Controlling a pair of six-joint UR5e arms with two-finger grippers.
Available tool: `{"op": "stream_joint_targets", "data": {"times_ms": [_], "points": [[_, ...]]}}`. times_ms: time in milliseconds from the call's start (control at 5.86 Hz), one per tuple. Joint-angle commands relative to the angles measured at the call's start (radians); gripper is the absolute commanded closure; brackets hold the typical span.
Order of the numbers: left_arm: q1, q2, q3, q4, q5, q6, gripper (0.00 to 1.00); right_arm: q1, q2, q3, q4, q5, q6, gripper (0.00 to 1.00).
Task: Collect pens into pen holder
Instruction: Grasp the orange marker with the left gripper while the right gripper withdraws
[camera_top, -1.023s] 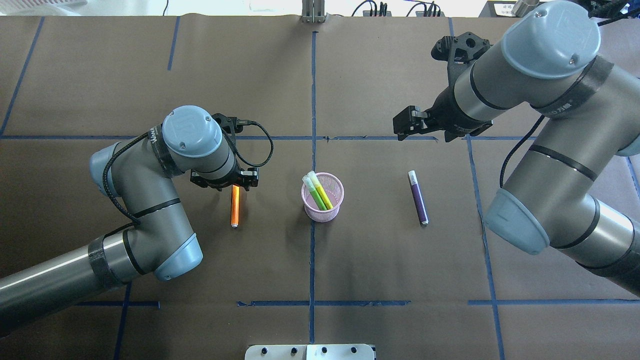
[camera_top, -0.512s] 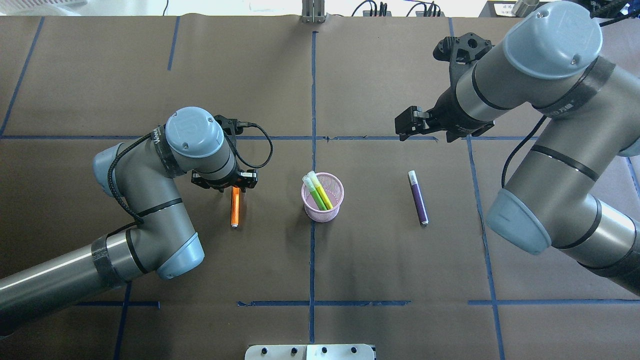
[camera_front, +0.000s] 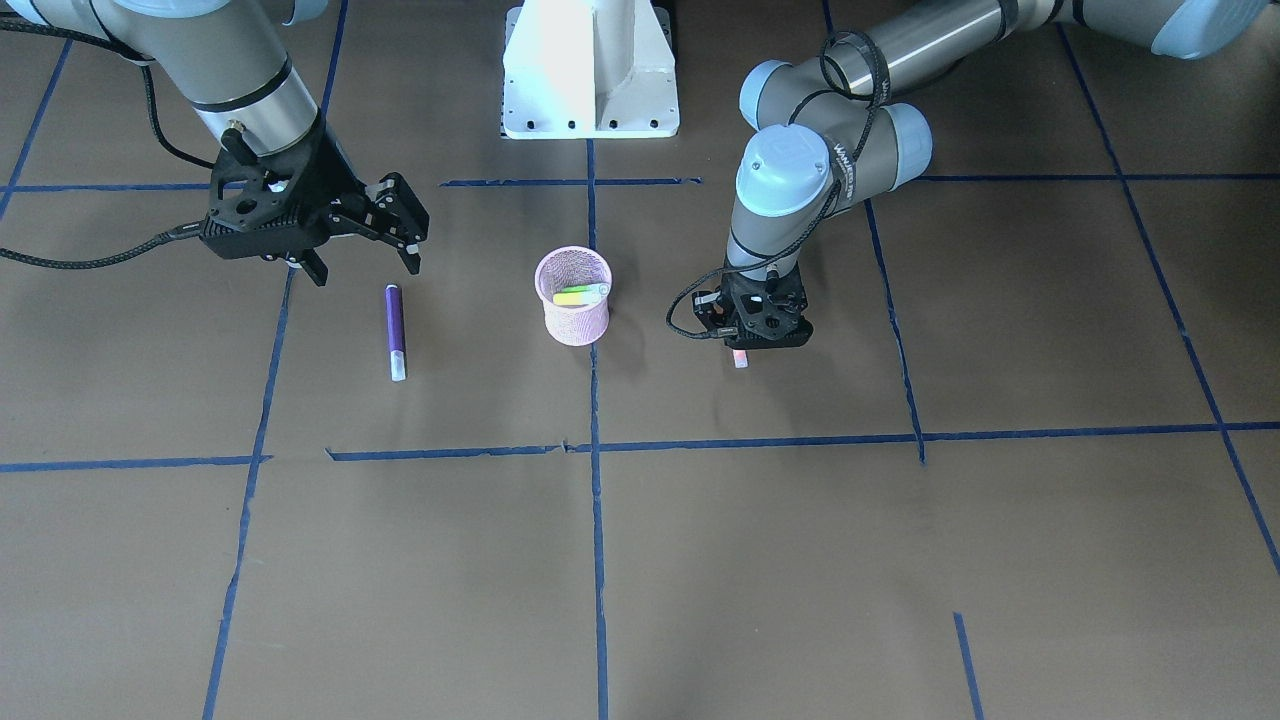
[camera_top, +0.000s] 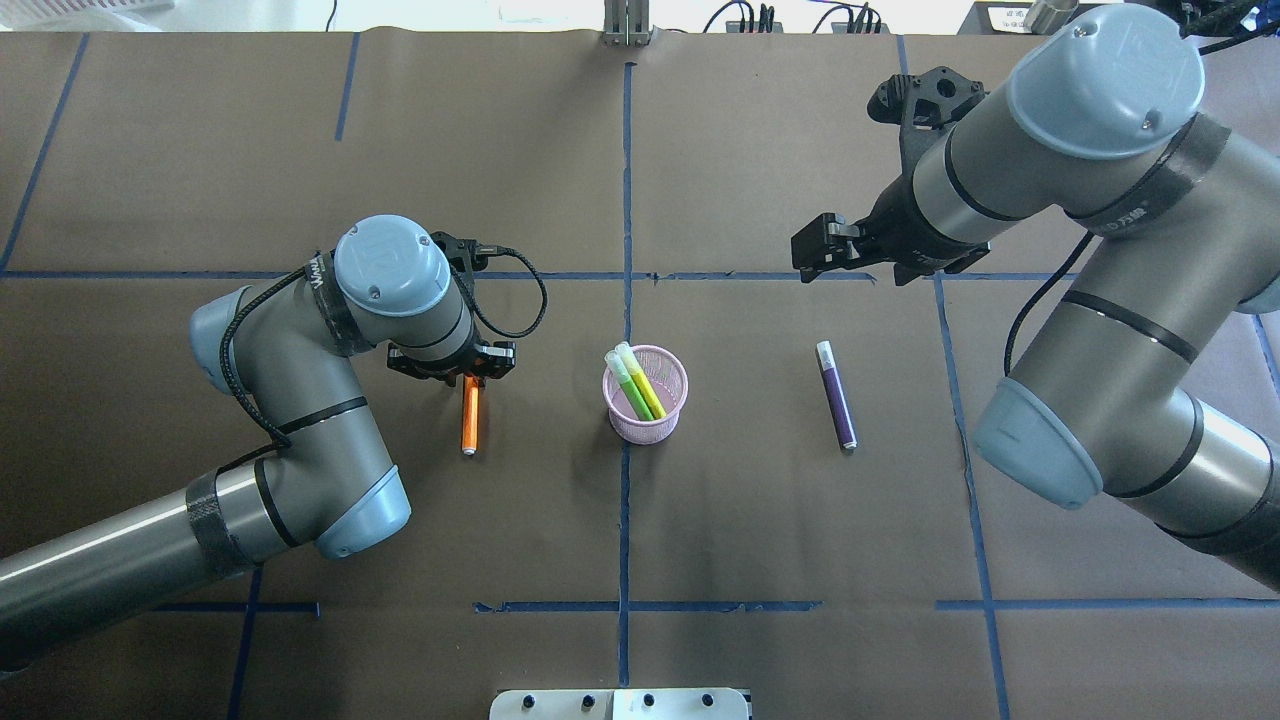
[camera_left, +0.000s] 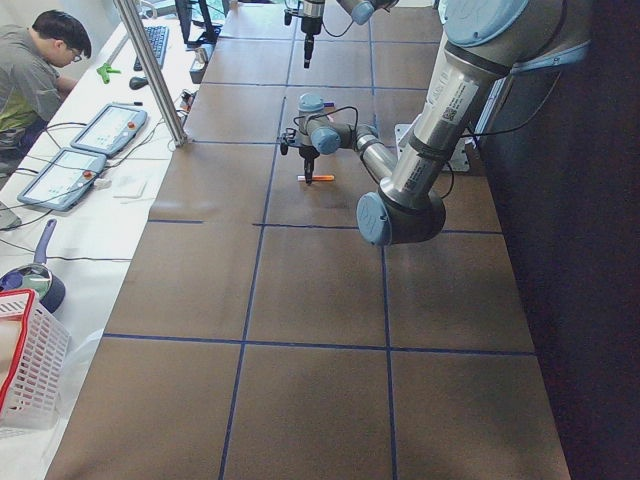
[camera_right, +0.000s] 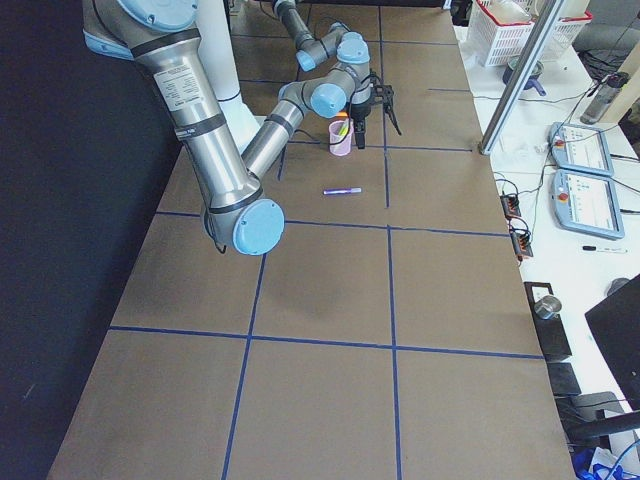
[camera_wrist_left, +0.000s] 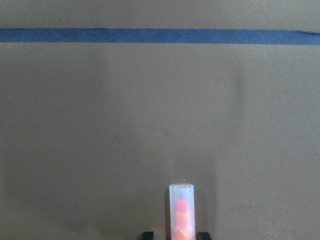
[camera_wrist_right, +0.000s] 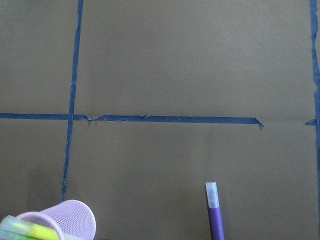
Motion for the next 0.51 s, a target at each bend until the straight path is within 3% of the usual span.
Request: {"op": "stream_joint_targets", "data": {"times_ms": [0, 341], "points": [[0.002, -0.002, -0.003, 0.000, 0.000, -0.001, 1.00, 0.000, 0.001, 0.000, 0.000, 0.000, 0.000, 0.00], [0.000, -0.012, -0.041, 0.006, 0.001, -0.001, 1.00, 0.000, 0.001, 0.000, 0.002, 0.000, 0.000, 0.00]]}}
